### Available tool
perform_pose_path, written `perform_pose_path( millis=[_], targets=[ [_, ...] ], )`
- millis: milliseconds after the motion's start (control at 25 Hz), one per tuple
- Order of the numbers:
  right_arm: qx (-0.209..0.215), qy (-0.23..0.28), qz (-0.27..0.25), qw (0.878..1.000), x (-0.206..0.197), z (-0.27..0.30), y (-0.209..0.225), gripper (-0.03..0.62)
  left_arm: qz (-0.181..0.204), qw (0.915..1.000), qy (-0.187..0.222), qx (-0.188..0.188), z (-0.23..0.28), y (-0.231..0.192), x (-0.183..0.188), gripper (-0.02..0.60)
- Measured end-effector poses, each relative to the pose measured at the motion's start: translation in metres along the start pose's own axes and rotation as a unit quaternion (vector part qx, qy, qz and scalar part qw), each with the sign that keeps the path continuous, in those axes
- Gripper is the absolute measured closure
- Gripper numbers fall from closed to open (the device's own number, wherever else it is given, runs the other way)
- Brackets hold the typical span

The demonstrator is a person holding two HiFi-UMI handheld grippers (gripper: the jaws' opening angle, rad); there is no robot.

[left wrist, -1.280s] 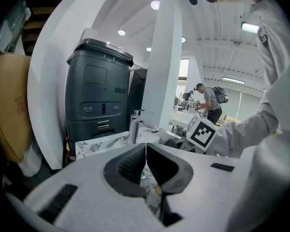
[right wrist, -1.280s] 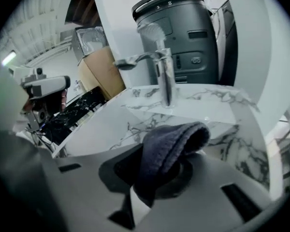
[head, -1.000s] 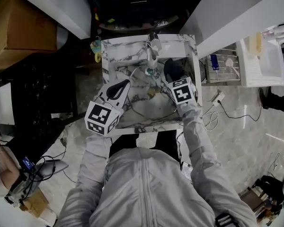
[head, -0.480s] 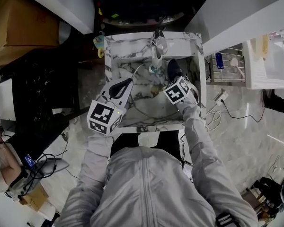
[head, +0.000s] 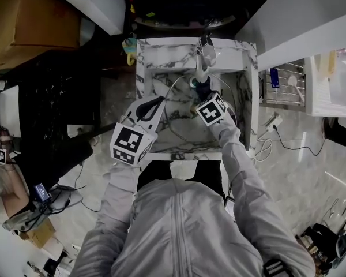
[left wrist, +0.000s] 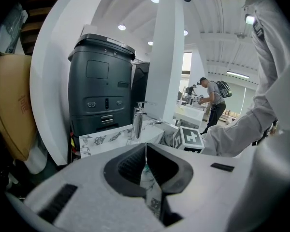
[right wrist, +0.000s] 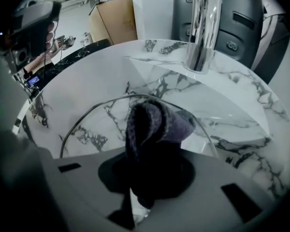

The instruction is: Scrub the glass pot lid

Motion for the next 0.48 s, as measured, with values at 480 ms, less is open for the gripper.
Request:
perform_pose_path(
  millis=[480],
  targets=[
    [0.106,0.014,0.034,0.994,0.019,0.009,-0.072,0.528,0.007,0.9998,-0.004,0.016,-0.014,0.002,-0.006,0.554]
  ],
)
Point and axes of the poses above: the fingertips, and each gripper's own axes: z forward along the fingers, y to its right, x out of its top, the point moved 2 cm from there along -z, backward along the fingers, and after that the axes turned 3 degrees about -x, right-handed, at the moved point
